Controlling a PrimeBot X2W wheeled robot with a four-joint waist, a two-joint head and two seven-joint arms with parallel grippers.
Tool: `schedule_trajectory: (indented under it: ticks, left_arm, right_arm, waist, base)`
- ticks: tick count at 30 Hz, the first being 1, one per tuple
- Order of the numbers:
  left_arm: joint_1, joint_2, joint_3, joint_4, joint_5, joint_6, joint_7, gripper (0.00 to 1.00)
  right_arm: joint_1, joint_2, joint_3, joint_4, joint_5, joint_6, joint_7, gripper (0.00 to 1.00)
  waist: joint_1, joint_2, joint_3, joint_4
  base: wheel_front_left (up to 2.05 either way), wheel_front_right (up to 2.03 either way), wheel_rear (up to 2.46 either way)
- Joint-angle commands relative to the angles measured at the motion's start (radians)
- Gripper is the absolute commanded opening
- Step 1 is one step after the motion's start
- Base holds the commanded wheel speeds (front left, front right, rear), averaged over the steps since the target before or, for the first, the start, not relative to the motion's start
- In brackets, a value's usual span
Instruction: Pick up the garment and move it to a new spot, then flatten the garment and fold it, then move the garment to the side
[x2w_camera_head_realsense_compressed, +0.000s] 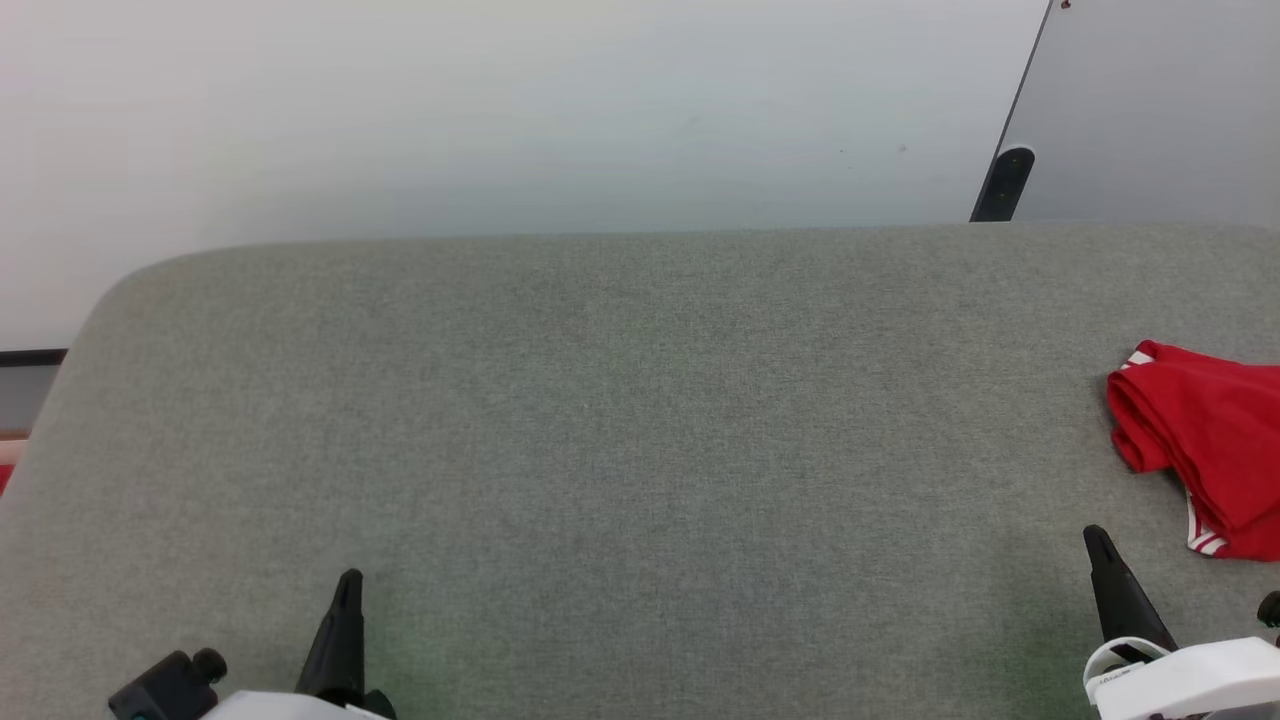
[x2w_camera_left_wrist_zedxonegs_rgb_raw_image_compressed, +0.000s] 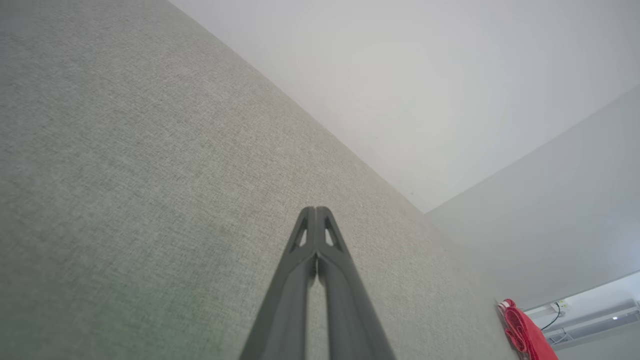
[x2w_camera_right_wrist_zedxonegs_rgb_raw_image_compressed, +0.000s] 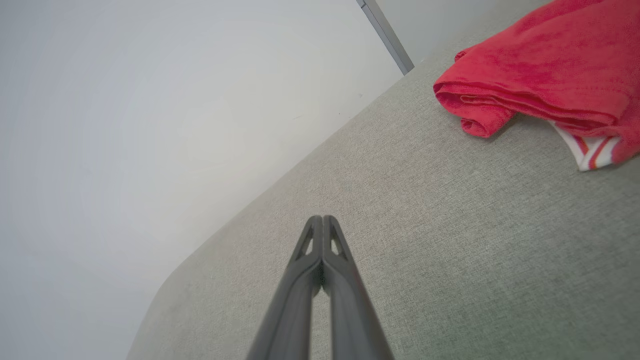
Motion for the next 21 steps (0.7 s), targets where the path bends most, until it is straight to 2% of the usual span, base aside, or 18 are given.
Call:
schedule_trajectory:
  ticks: [1, 21]
  left_arm:
    - [-0.023, 0.001, 0.009, -0.008, -0.031, -0.009, 0.006, 0.00]
    - [-0.065, -0.022, 0.038, 0.020, -0.248, -0.021, 0.071, 0.00]
  right_arm:
    - [-0.029, 0.001, -0.008, -0.009, 0.032, 0.000, 0.005, 0.00]
    - [-0.053, 0.028, -0.032, 0.012, 0.241, -0.001, 0.045, 0.00]
  waist:
    - [0.0000, -0.0001, 0.000, 0.000]
    - [0.0000, -0.0001, -0.006, -0.005]
  base:
    - [0.00, 0.00, 0.00]
    - [0.00, 0.00, 0.00]
